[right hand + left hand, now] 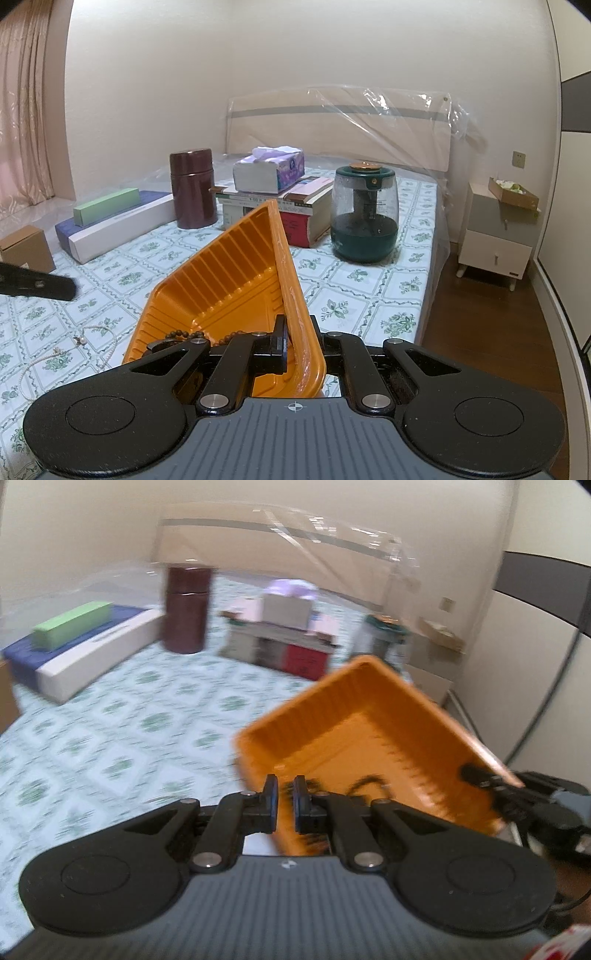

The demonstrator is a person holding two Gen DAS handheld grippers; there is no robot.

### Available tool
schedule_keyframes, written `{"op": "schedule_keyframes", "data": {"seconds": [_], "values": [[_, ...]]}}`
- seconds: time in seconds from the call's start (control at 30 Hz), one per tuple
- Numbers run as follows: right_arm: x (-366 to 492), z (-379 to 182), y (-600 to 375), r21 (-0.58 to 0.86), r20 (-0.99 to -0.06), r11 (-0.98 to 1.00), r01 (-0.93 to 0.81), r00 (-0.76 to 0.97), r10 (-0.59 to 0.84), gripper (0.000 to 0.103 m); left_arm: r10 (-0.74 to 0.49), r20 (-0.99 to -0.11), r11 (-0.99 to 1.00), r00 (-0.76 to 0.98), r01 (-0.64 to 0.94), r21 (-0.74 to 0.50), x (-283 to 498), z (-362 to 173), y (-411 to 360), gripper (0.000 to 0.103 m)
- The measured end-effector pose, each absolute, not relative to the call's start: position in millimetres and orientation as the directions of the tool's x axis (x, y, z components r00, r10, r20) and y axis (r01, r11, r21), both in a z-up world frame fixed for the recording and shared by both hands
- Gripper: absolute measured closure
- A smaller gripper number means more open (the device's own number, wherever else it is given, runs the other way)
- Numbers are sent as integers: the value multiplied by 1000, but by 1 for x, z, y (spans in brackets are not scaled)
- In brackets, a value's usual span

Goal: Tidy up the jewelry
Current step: 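Grasp the pearl necklace on the cloth with the left tool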

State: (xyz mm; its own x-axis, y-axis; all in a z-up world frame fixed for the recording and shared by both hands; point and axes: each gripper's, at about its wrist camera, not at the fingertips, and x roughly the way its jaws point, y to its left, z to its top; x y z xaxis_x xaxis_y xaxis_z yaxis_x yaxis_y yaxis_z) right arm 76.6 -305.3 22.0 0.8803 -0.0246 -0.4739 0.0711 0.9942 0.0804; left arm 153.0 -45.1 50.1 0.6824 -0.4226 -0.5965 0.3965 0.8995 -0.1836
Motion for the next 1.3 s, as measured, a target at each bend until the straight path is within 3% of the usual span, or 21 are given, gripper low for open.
{"op": "schedule_keyframes", "data": {"seconds": [0.5, 1.3], "values": [[76, 21, -308, 79, -476, 994, 73, 879, -27, 95, -131, -659, 991, 741, 116, -67, 135, 16, 72, 95], [76, 17, -313, 65, -482, 995, 77, 875, -36, 95, -100, -723, 994, 684, 106, -37, 149, -50, 65, 91]]}}
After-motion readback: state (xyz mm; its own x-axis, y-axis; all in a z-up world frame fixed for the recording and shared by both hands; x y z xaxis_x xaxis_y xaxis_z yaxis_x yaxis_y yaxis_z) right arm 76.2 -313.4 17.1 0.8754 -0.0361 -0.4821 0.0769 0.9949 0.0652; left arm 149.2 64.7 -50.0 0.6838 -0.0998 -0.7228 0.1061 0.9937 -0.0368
